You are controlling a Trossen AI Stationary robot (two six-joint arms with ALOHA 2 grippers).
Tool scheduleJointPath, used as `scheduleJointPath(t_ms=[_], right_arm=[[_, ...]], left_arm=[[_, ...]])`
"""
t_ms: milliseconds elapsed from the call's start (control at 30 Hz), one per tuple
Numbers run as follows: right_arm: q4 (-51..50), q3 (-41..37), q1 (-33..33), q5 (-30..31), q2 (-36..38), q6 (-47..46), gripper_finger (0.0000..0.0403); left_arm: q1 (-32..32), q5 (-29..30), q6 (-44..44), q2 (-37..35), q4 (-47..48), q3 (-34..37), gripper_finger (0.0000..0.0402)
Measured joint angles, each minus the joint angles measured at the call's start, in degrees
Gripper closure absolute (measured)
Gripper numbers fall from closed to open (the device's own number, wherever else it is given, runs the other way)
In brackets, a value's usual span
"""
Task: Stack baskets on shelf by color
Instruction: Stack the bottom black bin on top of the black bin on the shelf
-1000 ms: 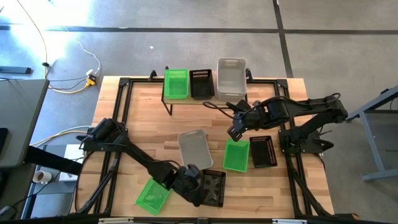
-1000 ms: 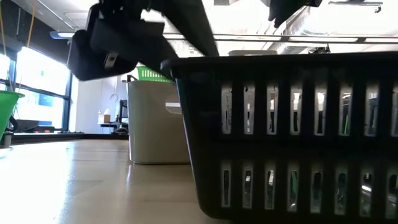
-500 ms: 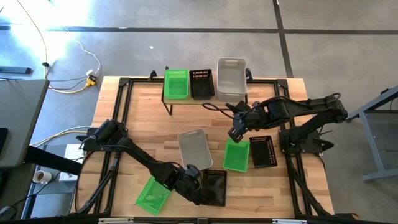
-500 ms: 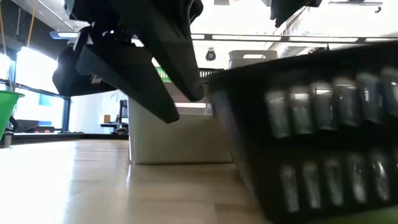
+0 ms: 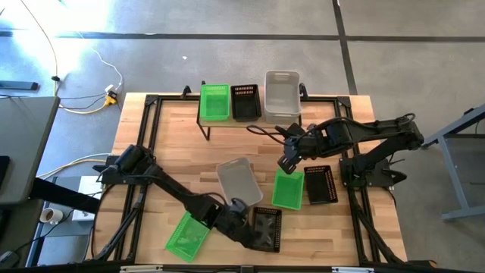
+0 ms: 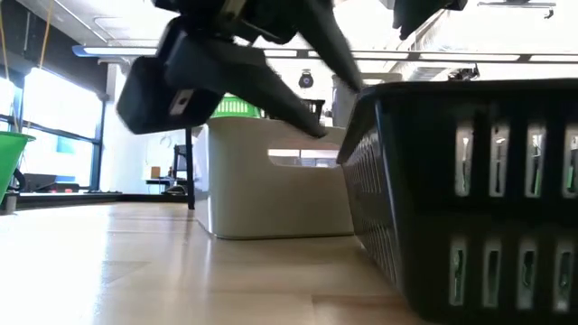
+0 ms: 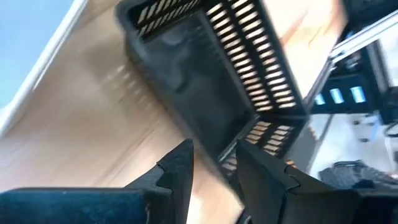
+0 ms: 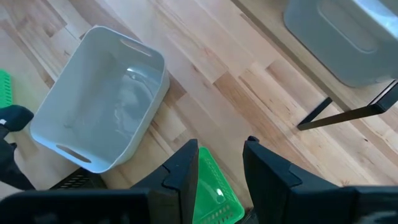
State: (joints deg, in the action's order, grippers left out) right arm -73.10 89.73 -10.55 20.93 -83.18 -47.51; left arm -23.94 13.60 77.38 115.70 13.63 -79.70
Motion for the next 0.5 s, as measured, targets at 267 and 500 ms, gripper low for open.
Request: scheduleJointPath(t_ms=[267, 500], right_arm=[[0.0, 0.0, 0.0, -0.1, 0.0, 0.3, 0.029], [0.0, 0.0, 0.0, -0.1, 0.0, 1.3, 0.029]], left_arm=[[0.6, -0.4, 0.0, 0.5, -0.4, 0.0, 0.0289], [0.7, -0.7, 0.5, 1.4, -0.5, 0.0, 0.0289]])
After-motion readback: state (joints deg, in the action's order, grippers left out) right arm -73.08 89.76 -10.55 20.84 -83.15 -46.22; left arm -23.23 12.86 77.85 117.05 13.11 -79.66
